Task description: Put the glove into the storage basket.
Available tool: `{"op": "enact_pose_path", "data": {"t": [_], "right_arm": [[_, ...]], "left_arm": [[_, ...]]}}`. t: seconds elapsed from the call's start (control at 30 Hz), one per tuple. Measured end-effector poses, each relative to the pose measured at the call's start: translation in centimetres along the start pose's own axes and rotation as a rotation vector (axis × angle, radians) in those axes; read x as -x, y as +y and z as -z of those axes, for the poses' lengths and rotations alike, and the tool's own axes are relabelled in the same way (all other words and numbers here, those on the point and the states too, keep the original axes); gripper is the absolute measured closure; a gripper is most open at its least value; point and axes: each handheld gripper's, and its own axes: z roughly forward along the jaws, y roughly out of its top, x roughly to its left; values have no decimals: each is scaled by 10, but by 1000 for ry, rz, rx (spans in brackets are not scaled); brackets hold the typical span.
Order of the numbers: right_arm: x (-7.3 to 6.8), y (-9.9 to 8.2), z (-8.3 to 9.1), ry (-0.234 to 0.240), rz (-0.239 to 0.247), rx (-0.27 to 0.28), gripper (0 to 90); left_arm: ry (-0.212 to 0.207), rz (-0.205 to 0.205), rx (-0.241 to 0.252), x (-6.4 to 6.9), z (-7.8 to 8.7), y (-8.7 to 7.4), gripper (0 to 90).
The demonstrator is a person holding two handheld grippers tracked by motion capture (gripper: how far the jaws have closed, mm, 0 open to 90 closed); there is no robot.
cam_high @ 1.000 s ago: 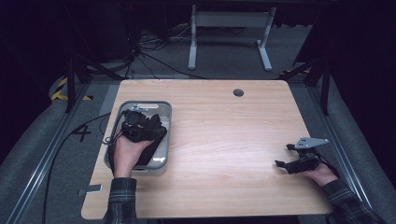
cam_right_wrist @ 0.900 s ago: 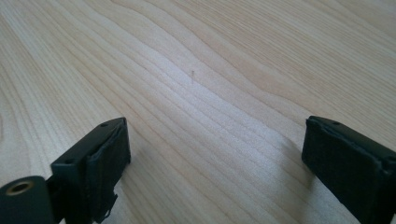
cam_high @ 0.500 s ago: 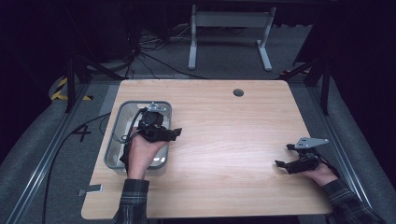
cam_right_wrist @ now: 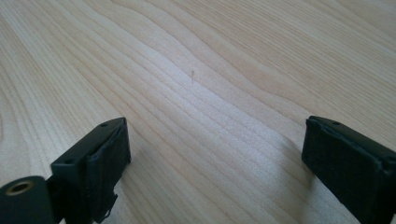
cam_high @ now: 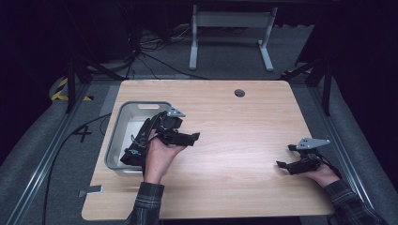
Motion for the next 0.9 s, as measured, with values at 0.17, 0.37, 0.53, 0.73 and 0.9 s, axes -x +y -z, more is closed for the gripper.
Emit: {"op": "enact_pose_path", "data": {"t": [0.17,0.37,0.53,0.73,0.9], "right_arm": [[0,0,0,0,0,0,84],[0,0,0,0,0,0,84],[0,0,0,0,0,0,84],[0,0,0,0,0,0,84],[0,0,0,0,0,0,83]], "left_arm": [[-22,-23,-16,15,-14,-2,174],[-34,-40,-25,28,-27,-5,170],[-50,-66,-51,43,-43,-9,157],[-62,-89,-55,56,-59,-16,156],[-63,-105,-66,66,-68,-24,150]]}}
